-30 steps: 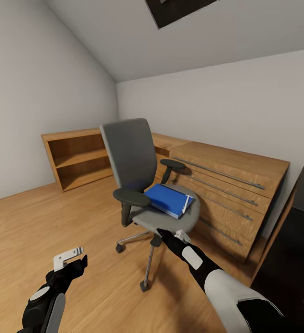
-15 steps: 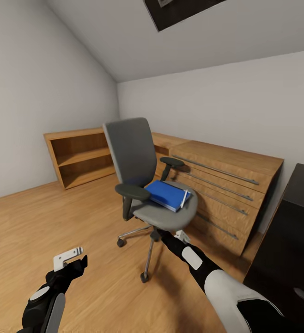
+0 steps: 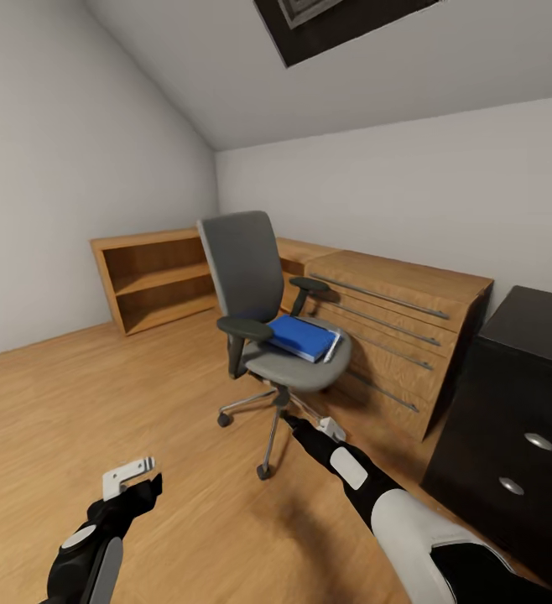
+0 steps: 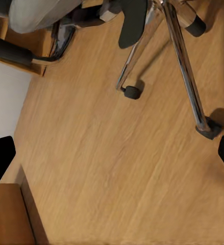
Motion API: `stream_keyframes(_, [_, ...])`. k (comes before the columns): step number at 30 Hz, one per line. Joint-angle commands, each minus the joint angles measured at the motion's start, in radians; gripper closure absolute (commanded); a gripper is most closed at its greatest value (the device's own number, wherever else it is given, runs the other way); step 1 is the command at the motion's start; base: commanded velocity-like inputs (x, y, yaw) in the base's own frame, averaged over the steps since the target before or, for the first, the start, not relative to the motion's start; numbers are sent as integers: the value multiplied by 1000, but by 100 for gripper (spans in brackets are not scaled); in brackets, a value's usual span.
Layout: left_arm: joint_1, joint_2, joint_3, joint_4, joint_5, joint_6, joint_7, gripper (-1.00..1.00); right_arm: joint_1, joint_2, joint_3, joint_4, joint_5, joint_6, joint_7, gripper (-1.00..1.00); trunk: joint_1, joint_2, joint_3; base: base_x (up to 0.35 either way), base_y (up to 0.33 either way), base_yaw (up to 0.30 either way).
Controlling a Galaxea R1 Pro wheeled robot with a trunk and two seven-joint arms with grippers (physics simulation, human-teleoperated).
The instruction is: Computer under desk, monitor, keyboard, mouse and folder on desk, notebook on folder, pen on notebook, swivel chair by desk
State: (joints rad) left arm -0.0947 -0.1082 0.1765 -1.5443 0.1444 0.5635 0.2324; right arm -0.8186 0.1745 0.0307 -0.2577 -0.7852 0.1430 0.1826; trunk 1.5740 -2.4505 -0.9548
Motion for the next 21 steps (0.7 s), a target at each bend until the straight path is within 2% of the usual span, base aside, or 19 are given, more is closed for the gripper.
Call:
stream_keyframes(1, [0, -1, 0, 3, 11, 3, 7, -100, -1, 0, 3, 0, -8, 1, 0, -100, -1, 0, -1, -334, 0, 0])
stream_keyframes(3, [0, 0, -6, 50, 10, -1, 7, -100, -1, 0, 5, 2, -7, -2, -1, -100, -1, 0, -1, -295, 0, 0])
stream_keyframes(4, [0, 9, -9, 154, 10, -25, 6, -100, -1, 0, 6, 15, -5, -3, -1, -100, -1, 0, -1, -105, 0, 0])
stream_keyframes(5, [0, 12, -10, 176, 10, -37, 5, -100, -1, 0, 6, 21, -5, -5, -1, -100, -1, 0, -1, -84, 0, 0])
stream_keyframes(6, [0, 20, -28, 232, 10, -101, 4, -100, -1, 0, 7, 54, 12, -28, -1, -100, -1, 0, -1, -34, 0, 0])
stream_keyframes(7, [0, 21, -36, 242, 10, -117, 5, -100, -1, 0, 7, 65, 22, -37, -1, -100, -1, 0, -1, -27, 0, 0])
stream_keyframes(8, [0, 25, -67, 316, 10, -187, 6, -100, 0, 0, 8, 151, 135, -115, 1, -100, -5, 7, 2, -7, 0, 0])
stream_keyframes(10, [0, 27, -73, 361, 10, -204, 6, -100, 0, 0, 8, 210, 231, -181, 1, -100, -12, 21, 8, -4, 0, 0])
stream_keyframes(11, [0, 27, -74, 372, 10, -206, 7, -100, 1, 0, 8, 224, 252, -199, 0, -100, -16, 28, 12, -2, 0, 0])
stream_keyframes(12, [0, 36, -74, 411, 11, -210, 7, -100, 27, 0, 8, 243, 291, -256, -1, -100, -20, 35, 15, -2, 0, 0])
stream_keyframes(13, [0, 53, -75, 471, 11, -215, 9, -100, 77, 0, 8, 259, 328, -345, -4, -100, -24, 42, 18, 0, 0, 0])
stream_keyframes(14, [0, 71, -74, 610, 11, -361, 7, -100, 150, -15, 8, 275, 393, -522, -11, -100, -28, 49, 21, 0, 0, 0])
stream_keyframes(15, [0, 72, -74, 634, 11, -420, 7, -100, 157, -18, 8, 275, 401, -539, -12, -100, -32, 56, 24, 0, 0, 0])
stream_keyframes(16, [0, 72, -75, 644, 11, -447, 7, -100, 160, -19, 8, 276, 404, -546, -13, -100, -35, 63, 27, 0, 0, 0])
stream_keyframes(21, [0, 73, -75, 659, 11, -489, 7, -100, 164, -21, 8, 275, 411, -556, -14, -100, -55, 98, 43, 0, 0, 0])
